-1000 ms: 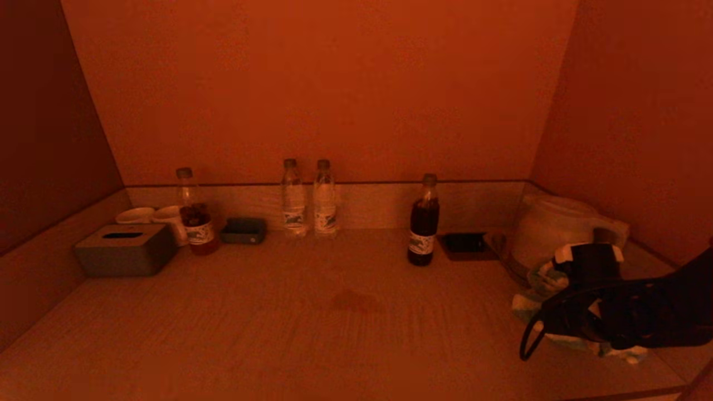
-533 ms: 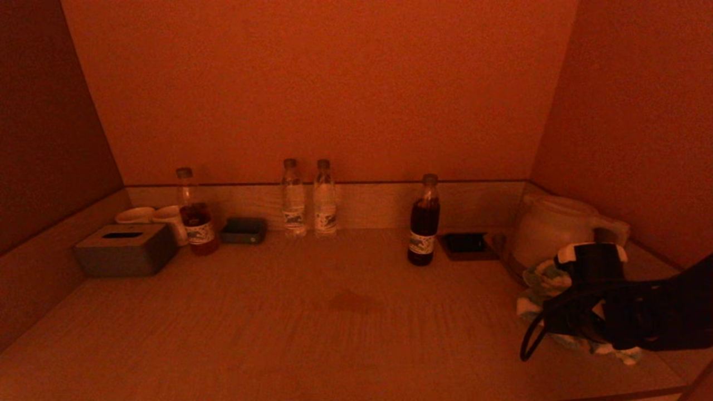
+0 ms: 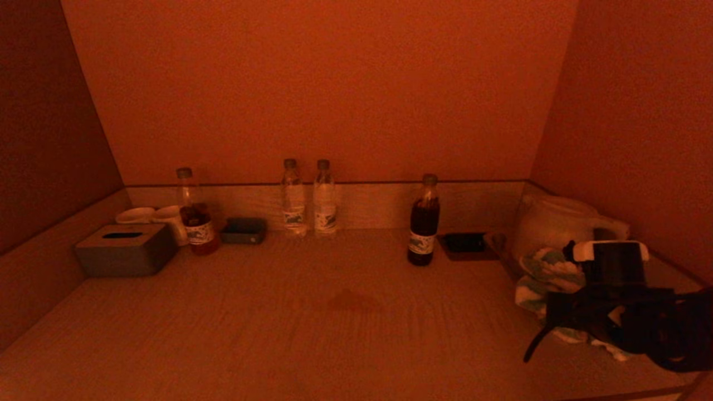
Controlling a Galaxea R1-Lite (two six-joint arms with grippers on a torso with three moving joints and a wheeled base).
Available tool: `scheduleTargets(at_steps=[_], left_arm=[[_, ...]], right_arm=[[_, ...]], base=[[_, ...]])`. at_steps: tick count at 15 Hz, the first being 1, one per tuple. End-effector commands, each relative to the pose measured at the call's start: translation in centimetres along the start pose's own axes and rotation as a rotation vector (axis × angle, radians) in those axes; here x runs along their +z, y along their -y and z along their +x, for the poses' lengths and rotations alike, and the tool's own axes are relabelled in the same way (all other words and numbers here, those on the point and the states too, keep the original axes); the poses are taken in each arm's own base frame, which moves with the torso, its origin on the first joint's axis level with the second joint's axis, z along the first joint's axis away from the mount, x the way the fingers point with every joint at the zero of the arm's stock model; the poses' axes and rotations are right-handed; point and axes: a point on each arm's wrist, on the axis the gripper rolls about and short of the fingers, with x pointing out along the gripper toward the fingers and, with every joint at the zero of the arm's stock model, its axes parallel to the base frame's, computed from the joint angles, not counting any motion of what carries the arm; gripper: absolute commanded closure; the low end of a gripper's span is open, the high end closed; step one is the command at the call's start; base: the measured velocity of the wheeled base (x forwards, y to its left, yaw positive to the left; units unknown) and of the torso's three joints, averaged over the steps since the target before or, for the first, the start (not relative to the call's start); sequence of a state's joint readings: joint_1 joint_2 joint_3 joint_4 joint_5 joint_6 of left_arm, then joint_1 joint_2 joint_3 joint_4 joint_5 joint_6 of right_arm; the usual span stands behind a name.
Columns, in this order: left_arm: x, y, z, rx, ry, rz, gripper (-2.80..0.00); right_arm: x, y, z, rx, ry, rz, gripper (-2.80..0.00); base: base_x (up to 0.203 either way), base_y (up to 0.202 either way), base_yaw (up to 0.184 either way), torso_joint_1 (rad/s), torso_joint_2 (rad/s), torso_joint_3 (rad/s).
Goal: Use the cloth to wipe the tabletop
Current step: Pick up the tablecloth, then sweep the stains on the table
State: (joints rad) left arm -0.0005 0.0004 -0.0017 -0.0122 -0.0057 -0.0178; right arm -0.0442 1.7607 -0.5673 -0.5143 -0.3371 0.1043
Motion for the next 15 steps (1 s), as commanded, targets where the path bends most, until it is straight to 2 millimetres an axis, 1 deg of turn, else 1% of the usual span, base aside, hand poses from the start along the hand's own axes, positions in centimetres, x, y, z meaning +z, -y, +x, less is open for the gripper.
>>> scheduleTargets(at_steps=[1, 2, 4, 5, 7, 8, 10, 12, 13, 14, 15], left_arm=[[0.0, 0.0, 0.0, 0.0, 0.0, -0.001, 0.0], [0.0, 0.0, 0.0, 0.0, 0.0, -0.001, 0.0], [0.0, 0.0, 0.0, 0.0, 0.0, -0.001, 0.0], [0.0, 0.0, 0.0, -0.001, 0.0, -0.001, 0.0], [0.0, 0.0, 0.0, 0.0, 0.0, -0.001, 0.0], [0.0, 0.0, 0.0, 0.0, 0.0, -0.001, 0.0], [0.0, 0.0, 0.0, 0.0, 0.0, -0.001, 0.0], [0.0, 0.0, 0.0, 0.0, 0.0, -0.001, 0.0], [0.0, 0.0, 0.0, -0.001, 0.0, -0.001, 0.0], [0.0, 0.0, 0.0, 0.0, 0.0, -0.001, 0.0], [0.0, 0.0, 0.0, 0.0, 0.0, -0.001, 0.0]], right_arm=[[1.0, 0.0, -1.3, 0.098, 0.102, 0.031, 0.0], [1.0, -0.1, -1.4, 0.111, 0.106, 0.029, 0.0], [1.8, -1.3, -3.8, 0.226, 0.183, 0.011, 0.0], [2.1, -1.7, -4.3, 0.256, 0.202, 0.005, 0.0], [3.5, -3.5, -5.8, 0.335, 0.272, -0.018, 0.0], [3.6, -4.6, -6.3, 0.373, 0.286, -0.046, 0.0], [3.6, -5.8, -6.8, 0.427, 0.302, -0.109, 0.0], [3.7, -5.9, -6.9, 0.436, 0.308, -0.118, 0.0], [4.2, -6.4, -7.3, 0.453, 0.33, -0.125, 0.0], [5.4, -7.3, -8.0, 0.485, 0.373, -0.128, 0.0], [5.6, -7.7, -8.3, 0.5, 0.385, -0.137, 0.0]], base=[[0.0, 0.0, 0.0, 0.0, 0.0, 0.0], [0.0, 0.0, 0.0, 0.0, 0.0, 0.0], [0.0, 0.0, 0.0, 0.0, 0.0, 0.0], [0.0, 0.0, 0.0, 0.0, 0.0, 0.0], [0.0, 0.0, 0.0, 0.0, 0.0, 0.0], [0.0, 0.0, 0.0, 0.0, 0.0, 0.0], [0.0, 0.0, 0.0, 0.0, 0.0, 0.0], [0.0, 0.0, 0.0, 0.0, 0.0, 0.0], [0.0, 0.0, 0.0, 0.0, 0.0, 0.0], [0.0, 0.0, 0.0, 0.0, 0.0, 0.0], [0.0, 0.0, 0.0, 0.0, 0.0, 0.0]])
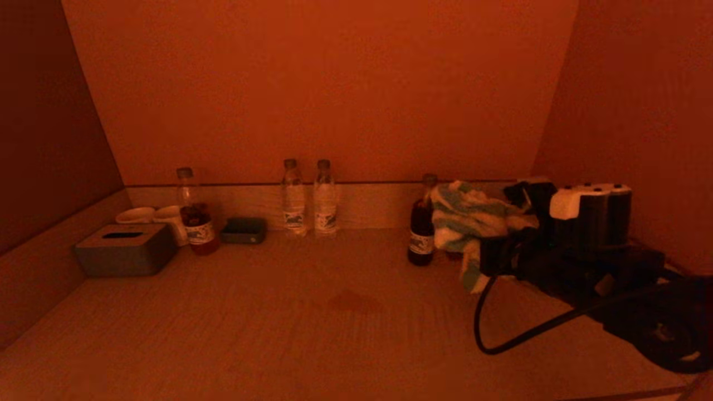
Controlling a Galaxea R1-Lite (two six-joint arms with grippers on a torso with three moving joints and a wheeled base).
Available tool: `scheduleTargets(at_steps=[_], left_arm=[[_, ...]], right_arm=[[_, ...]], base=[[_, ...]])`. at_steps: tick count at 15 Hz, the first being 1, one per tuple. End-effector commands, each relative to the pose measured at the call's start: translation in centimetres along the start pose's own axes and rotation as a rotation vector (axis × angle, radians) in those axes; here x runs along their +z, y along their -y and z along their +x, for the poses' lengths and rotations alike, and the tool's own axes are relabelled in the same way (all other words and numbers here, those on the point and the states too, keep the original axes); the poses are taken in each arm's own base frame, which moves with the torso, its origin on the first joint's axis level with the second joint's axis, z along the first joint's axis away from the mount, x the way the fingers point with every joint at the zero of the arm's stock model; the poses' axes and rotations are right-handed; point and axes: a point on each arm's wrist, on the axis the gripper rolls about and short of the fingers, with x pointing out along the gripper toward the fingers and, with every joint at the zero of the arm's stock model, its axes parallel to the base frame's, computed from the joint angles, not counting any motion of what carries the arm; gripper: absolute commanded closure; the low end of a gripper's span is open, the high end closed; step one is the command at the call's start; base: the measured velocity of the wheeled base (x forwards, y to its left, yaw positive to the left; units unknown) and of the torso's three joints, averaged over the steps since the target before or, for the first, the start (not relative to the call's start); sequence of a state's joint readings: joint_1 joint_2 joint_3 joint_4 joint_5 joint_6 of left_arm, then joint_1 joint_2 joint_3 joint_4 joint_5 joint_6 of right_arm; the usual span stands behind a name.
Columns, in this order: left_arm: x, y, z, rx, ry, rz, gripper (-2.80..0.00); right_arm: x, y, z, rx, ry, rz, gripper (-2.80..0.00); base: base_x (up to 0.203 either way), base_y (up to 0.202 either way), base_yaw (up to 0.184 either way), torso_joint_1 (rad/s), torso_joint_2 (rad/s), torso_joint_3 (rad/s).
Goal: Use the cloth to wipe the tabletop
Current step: Sweep the stains on the table
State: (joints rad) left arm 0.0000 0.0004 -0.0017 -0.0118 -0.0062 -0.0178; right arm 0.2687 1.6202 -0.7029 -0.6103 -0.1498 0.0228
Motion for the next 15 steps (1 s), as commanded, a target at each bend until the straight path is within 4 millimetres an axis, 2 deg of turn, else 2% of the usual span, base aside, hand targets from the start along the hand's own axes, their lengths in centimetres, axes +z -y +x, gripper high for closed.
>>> scheduleTargets(at_steps=[1, 5, 7, 11, 14, 15], left_arm=[[0.0, 0.0, 0.0, 0.0, 0.001, -0.001, 0.0], [0.0, 0.0, 0.0, 0.0, 0.001, -0.001, 0.0], [0.0, 0.0, 0.0, -0.002, 0.001, -0.001, 0.0], [0.0, 0.0, 0.0, 0.0, 0.001, -0.001, 0.0], [0.0, 0.0, 0.0, -0.001, 0.001, -0.001, 0.0], [0.0, 0.0, 0.0, 0.0, 0.001, -0.001, 0.0]], right_arm=[[0.5, -0.4, 0.1, 0.013, 0.019, -0.004, 0.0], [-0.2, -3.5, 1.6, 0.101, -0.009, -0.065, 0.0], [-0.9, -4.3, 2.1, 0.122, -0.036, -0.076, 0.0], [-0.9, -4.5, 2.2, 0.128, -0.032, -0.079, 0.0], [-3.3, -8.4, 4.4, 0.217, -0.036, -0.15, 0.0], [-3.6, -9.5, 4.6, 0.244, -0.016, -0.18, 0.0]], base=[[0.0, 0.0, 0.0, 0.0, 0.0, 0.0], [0.0, 0.0, 0.0, 0.0, 0.0, 0.0], [0.0, 0.0, 0.0, 0.0, 0.0, 0.0], [0.0, 0.0, 0.0, 0.0, 0.0, 0.0], [0.0, 0.0, 0.0, 0.0, 0.0, 0.0], [0.0, 0.0, 0.0, 0.0, 0.0, 0.0]])
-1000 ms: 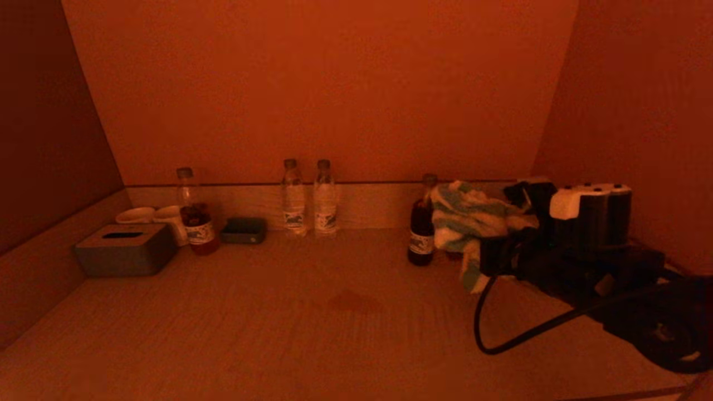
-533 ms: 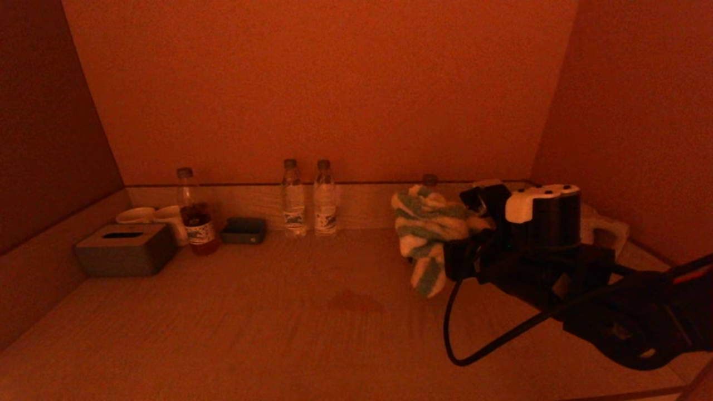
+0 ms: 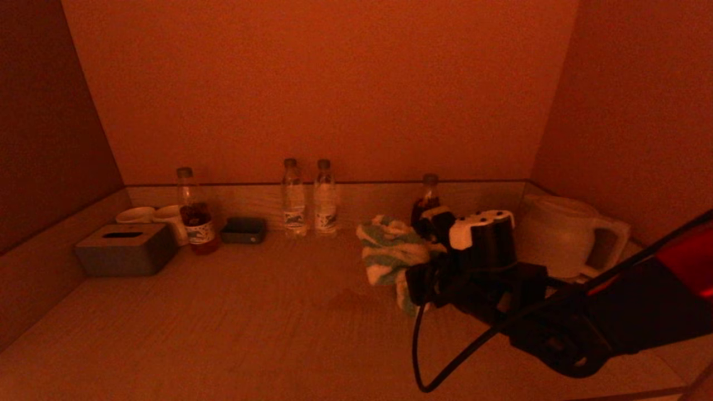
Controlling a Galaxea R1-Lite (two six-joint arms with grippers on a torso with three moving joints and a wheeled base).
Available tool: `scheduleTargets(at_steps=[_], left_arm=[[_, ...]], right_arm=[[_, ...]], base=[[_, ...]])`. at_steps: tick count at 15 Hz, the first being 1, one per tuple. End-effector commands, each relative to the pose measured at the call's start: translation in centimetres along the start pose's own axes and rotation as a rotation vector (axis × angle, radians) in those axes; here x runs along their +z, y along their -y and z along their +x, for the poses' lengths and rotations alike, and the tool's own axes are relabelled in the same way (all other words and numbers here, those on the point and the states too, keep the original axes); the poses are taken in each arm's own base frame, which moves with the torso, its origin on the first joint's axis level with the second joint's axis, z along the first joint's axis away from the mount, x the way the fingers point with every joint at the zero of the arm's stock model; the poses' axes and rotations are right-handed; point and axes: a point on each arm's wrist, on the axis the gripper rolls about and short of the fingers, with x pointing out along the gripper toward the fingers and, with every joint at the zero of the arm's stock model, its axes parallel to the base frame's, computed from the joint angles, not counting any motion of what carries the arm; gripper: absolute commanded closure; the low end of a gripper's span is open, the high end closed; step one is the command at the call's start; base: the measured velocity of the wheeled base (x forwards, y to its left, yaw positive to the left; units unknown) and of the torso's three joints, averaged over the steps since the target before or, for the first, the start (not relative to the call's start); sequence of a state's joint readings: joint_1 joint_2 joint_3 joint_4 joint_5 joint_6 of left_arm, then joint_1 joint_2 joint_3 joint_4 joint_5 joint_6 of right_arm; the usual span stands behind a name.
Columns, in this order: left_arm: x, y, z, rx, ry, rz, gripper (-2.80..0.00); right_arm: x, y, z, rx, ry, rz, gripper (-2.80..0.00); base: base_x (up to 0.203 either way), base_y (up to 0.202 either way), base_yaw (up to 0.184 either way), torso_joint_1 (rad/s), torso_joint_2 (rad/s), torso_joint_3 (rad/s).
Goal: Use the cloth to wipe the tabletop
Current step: Sweep the stains on the table
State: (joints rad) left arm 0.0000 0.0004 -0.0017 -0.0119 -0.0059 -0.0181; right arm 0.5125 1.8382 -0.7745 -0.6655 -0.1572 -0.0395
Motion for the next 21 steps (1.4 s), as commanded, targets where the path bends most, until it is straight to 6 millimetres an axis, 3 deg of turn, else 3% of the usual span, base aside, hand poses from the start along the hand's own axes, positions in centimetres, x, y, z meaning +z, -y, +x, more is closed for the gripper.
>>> scheduleTargets(at_steps=[1, 9, 13, 15, 18, 21], left_arm=[[0.0, 0.0, 0.0, -0.002, 0.001, 0.0, 0.0], [0.0, 0.0, 0.0, 0.0, 0.001, 0.0, 0.0], [0.0, 0.0, 0.0, 0.0, 0.001, 0.0, 0.0], [0.0, 0.0, 0.0, 0.0, 0.001, 0.0, 0.0], [0.0, 0.0, 0.0, 0.0, 0.001, 0.0, 0.0], [0.0, 0.0, 0.0, 0.0, 0.001, 0.0, 0.0]], right_arm=[[-0.4, -1.7, 1.4, 0.035, 0.052, -0.042, 0.0], [-0.3, -2.9, 2.0, 0.061, 0.075, -0.069, 0.0], [-1.1, -4.3, 5.6, 0.07, 0.118, -0.101, 0.0], [-1.0, -4.4, 5.9, 0.069, 0.133, -0.108, 0.0], [-2.6, -5.3, 7.9, 0.074, 0.156, -0.157, 0.0], [-3.4, -6.3, 8.4, 0.093, 0.148, -0.182, 0.0]], base=[[0.0, 0.0, 0.0, 0.0, 0.0, 0.0], [0.0, 0.0, 0.0, 0.0, 0.0, 0.0], [0.0, 0.0, 0.0, 0.0, 0.0, 0.0], [0.0, 0.0, 0.0, 0.0, 0.0, 0.0], [0.0, 0.0, 0.0, 0.0, 0.0, 0.0], [0.0, 0.0, 0.0, 0.0, 0.0, 0.0]])
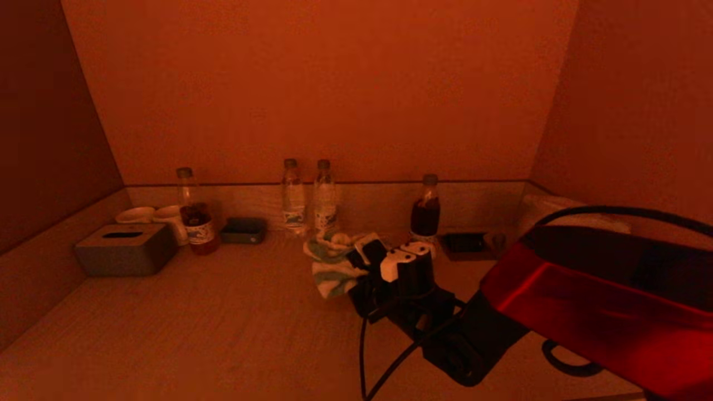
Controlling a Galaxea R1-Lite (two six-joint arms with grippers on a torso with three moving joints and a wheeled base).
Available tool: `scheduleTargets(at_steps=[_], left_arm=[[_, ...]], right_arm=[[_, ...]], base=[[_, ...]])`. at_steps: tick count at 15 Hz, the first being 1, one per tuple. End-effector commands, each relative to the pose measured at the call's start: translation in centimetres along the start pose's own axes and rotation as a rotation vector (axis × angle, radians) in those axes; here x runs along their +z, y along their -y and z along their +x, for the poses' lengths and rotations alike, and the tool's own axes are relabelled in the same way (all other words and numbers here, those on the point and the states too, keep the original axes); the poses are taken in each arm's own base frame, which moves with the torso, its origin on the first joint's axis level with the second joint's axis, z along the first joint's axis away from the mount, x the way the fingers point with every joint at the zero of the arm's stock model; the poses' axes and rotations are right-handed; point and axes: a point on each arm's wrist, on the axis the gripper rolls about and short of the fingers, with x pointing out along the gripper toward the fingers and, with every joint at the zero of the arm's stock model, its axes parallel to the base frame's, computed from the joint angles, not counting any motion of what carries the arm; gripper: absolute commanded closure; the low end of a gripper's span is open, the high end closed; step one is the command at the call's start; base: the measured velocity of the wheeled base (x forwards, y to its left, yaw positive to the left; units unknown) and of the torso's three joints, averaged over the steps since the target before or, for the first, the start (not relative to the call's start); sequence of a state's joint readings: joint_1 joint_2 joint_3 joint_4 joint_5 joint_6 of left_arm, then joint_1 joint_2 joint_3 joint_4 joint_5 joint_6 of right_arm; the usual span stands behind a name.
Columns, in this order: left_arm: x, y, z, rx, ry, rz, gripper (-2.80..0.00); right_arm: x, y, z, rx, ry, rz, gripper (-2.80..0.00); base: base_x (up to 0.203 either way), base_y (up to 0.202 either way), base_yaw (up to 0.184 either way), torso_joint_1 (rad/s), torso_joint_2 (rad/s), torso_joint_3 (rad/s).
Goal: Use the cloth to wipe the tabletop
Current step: Sweep the stains on the table
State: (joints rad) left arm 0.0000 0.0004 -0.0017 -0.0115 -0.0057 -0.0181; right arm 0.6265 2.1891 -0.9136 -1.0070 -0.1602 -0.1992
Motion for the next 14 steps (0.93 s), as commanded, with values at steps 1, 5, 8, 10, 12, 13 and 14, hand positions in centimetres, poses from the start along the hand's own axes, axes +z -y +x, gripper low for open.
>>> scheduleTargets(at_steps=[1, 5, 8, 10, 12, 13, 14], left_arm=[[0.0, 0.0, 0.0, 0.0, 0.001, 0.0, 0.0], [0.0, 0.0, 0.0, 0.0, 0.001, 0.0, 0.0], [0.0, 0.0, 0.0, 0.0, 0.001, 0.0, 0.0], [0.0, 0.0, 0.0, 0.0, 0.001, 0.0, 0.0], [0.0, 0.0, 0.0, 0.0, 0.001, 0.0, 0.0], [0.0, 0.0, 0.0, 0.0, 0.001, 0.0, 0.0], [0.0, 0.0, 0.0, -0.001, 0.001, 0.0, 0.0]], right_arm=[[-0.7, -0.7, 0.5, 0.01, 0.0, -0.008, 0.0], [-0.9, -1.6, 0.9, 0.028, 0.002, -0.014, 0.0], [-1.0, -2.1, 0.9, 0.032, 0.0, -0.017, 0.0], [-1.1, -3.0, 1.0, 0.044, -0.003, -0.023, 0.0], [-1.1, -3.0, 1.0, 0.044, -0.004, -0.023, 0.0], [-1.5, -3.9, 1.2, 0.051, -0.015, -0.03, 0.0], [-2.5, -4.9, 1.6, 0.061, -0.04, -0.04, 0.0]], base=[[0.0, 0.0, 0.0, 0.0, 0.0, 0.0], [0.0, 0.0, 0.0, 0.0, 0.0, 0.0], [0.0, 0.0, 0.0, 0.0, 0.0, 0.0], [0.0, 0.0, 0.0, 0.0, 0.0, 0.0], [0.0, 0.0, 0.0, 0.0, 0.0, 0.0], [0.0, 0.0, 0.0, 0.0, 0.0, 0.0], [0.0, 0.0, 0.0, 0.0, 0.0, 0.0]])
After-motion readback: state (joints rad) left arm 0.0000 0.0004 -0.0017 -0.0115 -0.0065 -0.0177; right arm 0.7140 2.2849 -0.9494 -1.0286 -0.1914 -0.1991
